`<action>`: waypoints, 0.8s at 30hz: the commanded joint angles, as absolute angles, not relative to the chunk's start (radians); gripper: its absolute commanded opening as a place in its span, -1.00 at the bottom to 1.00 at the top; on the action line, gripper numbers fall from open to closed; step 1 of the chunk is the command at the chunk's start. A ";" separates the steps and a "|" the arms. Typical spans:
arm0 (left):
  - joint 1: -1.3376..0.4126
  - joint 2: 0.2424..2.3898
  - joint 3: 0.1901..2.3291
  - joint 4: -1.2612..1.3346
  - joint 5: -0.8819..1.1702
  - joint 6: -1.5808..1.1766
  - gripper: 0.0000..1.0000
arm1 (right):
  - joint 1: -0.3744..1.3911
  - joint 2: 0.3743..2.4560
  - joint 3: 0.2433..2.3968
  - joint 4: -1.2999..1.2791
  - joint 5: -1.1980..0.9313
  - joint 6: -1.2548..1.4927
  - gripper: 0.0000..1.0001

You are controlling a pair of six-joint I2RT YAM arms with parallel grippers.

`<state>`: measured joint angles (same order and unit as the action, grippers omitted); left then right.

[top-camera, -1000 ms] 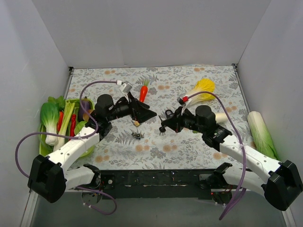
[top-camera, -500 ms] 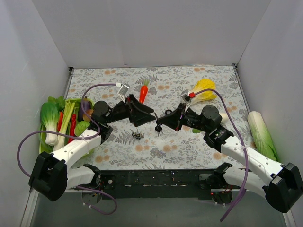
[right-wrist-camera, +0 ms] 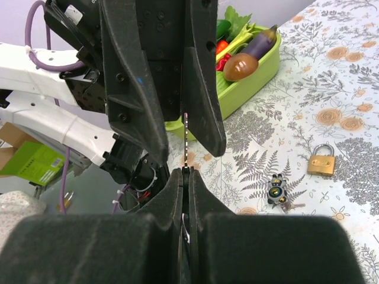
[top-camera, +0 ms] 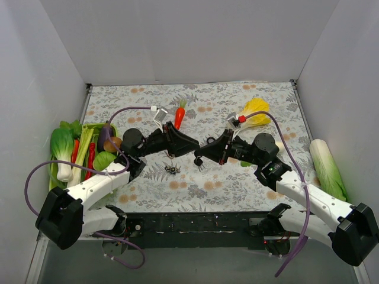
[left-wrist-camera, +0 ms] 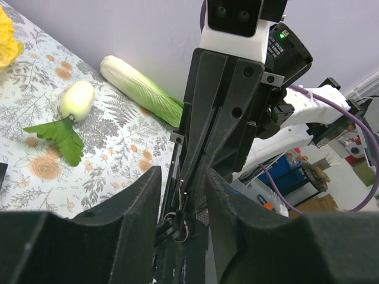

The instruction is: Unlock with the key

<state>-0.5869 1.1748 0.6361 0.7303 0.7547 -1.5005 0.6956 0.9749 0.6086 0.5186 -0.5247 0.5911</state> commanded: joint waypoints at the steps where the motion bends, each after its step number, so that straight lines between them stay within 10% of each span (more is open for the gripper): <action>1: -0.600 1.170 0.637 0.747 0.713 -1.479 -0.43 | 0.693 0.954 0.598 0.574 -0.534 0.603 -0.97; 6: -0.607 1.167 0.632 0.732 0.704 -1.474 -1.00 | 0.692 0.945 0.592 0.572 -0.525 0.603 -0.97; 15: -0.614 1.077 0.647 0.569 0.640 -1.349 -1.00 | 0.693 0.959 0.604 0.522 -0.526 0.592 -0.89; 19: -0.614 1.049 0.701 0.398 0.549 -1.298 -1.00 | 0.693 0.939 0.594 0.480 -0.531 0.561 0.25; 24: -0.608 1.153 0.819 0.204 0.639 -1.252 -1.00 | 0.693 0.897 0.581 0.437 -0.500 0.497 0.52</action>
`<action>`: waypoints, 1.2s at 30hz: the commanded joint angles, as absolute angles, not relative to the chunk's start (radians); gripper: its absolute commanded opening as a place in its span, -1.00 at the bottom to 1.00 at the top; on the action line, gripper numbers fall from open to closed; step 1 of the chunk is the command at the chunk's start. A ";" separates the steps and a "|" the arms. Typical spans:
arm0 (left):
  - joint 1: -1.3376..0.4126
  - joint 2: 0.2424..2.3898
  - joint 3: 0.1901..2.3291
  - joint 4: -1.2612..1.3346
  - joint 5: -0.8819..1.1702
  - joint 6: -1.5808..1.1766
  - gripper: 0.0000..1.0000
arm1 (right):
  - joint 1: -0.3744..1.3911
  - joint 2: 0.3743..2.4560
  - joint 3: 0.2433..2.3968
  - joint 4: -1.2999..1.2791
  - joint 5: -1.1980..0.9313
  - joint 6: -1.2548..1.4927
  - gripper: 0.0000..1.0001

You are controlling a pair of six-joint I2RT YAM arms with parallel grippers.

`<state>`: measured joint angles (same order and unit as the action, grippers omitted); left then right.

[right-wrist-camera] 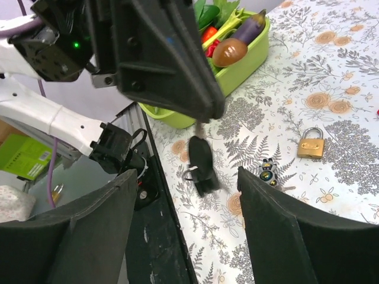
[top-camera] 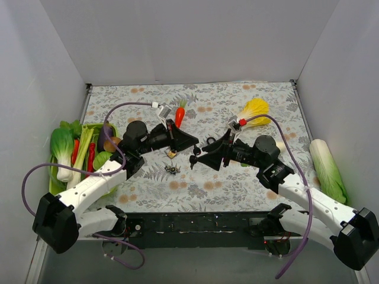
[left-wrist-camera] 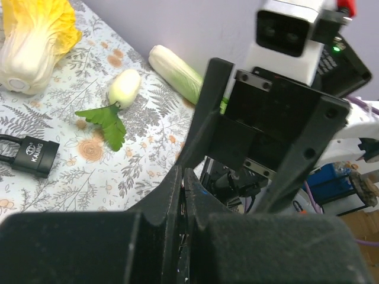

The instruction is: Unlock with the key

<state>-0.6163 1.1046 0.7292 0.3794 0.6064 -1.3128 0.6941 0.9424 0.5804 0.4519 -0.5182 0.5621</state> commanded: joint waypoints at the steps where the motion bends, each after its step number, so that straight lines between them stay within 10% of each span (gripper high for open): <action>1: -0.604 1.163 0.836 0.207 0.659 -1.259 -1.00 | 0.693 0.897 0.581 0.436 -0.503 0.489 0.53; 36: -0.603 1.160 0.746 0.451 0.902 -1.359 -1.00 | 0.693 1.020 0.460 0.799 -0.598 0.643 0.13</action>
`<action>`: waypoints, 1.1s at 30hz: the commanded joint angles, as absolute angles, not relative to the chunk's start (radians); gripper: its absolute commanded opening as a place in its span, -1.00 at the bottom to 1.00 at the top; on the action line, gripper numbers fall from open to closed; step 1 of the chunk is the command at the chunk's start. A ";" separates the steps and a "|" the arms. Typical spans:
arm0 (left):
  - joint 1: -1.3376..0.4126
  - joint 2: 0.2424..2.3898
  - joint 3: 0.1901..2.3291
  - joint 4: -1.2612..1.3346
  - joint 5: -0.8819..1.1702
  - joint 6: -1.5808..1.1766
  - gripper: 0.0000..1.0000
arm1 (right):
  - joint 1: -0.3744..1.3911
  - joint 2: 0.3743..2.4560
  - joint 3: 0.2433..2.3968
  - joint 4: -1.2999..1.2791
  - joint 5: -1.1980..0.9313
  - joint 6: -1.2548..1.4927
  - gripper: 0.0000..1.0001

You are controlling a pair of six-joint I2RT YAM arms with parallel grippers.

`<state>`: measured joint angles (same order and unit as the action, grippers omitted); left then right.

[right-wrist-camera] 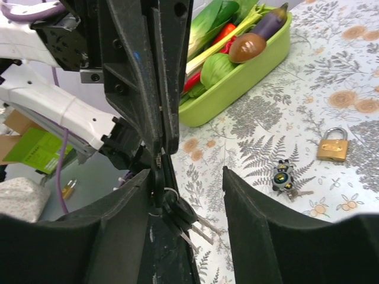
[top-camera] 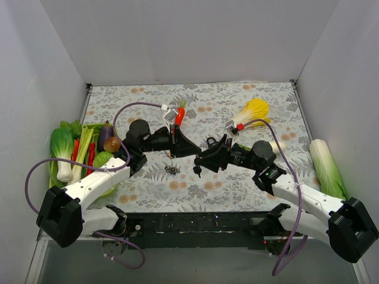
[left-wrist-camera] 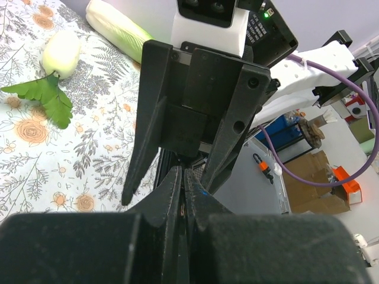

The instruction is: Unlock with the key

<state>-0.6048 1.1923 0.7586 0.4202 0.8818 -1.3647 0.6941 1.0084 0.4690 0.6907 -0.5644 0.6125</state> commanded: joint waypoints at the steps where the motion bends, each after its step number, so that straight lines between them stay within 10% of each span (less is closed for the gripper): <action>1: -0.603 1.161 0.747 0.453 0.899 -1.358 -1.00 | 0.693 1.023 0.463 0.799 -0.603 0.644 0.08; 33: -0.603 1.135 0.713 0.457 0.824 -1.321 -1.00 | 0.701 1.086 0.420 0.991 -0.666 0.762 -0.82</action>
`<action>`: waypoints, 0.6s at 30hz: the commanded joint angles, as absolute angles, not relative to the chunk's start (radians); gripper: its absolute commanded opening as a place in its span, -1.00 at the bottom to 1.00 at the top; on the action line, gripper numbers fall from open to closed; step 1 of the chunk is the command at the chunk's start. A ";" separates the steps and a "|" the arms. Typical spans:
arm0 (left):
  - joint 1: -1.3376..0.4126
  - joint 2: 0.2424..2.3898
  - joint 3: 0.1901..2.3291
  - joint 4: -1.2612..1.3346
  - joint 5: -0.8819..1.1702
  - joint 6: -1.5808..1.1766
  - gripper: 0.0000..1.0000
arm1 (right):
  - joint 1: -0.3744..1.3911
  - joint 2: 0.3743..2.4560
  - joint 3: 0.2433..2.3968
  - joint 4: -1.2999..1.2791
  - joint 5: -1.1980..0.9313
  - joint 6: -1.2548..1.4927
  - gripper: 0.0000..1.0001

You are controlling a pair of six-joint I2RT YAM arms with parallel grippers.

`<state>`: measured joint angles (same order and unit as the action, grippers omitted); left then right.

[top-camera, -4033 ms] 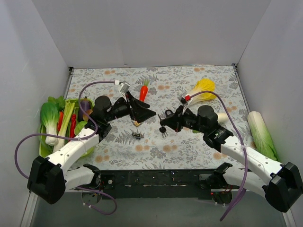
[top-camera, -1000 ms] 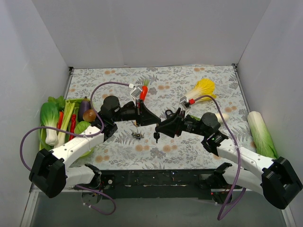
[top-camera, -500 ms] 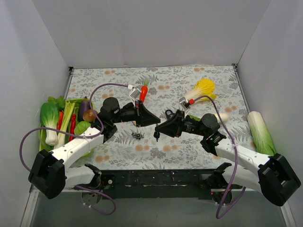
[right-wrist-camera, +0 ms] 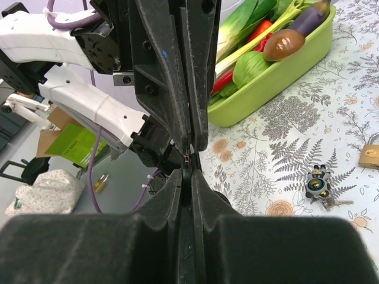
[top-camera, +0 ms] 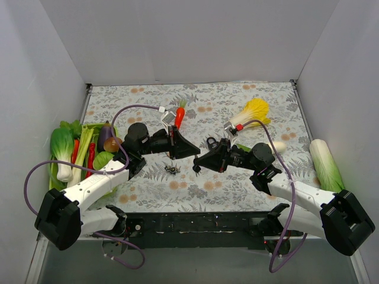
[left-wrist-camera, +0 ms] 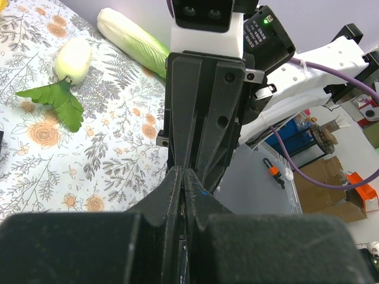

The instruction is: Unlock with the key

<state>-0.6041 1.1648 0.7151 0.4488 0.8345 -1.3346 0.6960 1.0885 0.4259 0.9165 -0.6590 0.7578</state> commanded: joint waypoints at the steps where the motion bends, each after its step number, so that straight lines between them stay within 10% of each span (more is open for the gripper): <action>1: -0.603 1.134 0.713 0.456 0.819 -1.319 -1.00 | 0.701 1.088 0.420 0.992 -0.664 0.765 -0.97; 7: -0.601 1.117 0.710 0.430 0.756 -1.316 -0.79 | 0.700 1.074 0.391 1.009 -0.638 0.779 -0.97; 10: -0.603 1.097 0.709 0.416 0.741 -1.301 0.96 | 0.681 1.028 0.379 0.950 -0.578 0.756 -0.97; 18: -0.600 1.074 0.680 0.316 0.550 -1.311 0.96 | 0.503 0.873 0.486 0.406 -0.465 0.520 -0.97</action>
<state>-0.6041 1.1004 0.7071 0.3805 0.6788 -1.3087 0.5850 0.9405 0.3916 0.6998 -0.5526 0.6704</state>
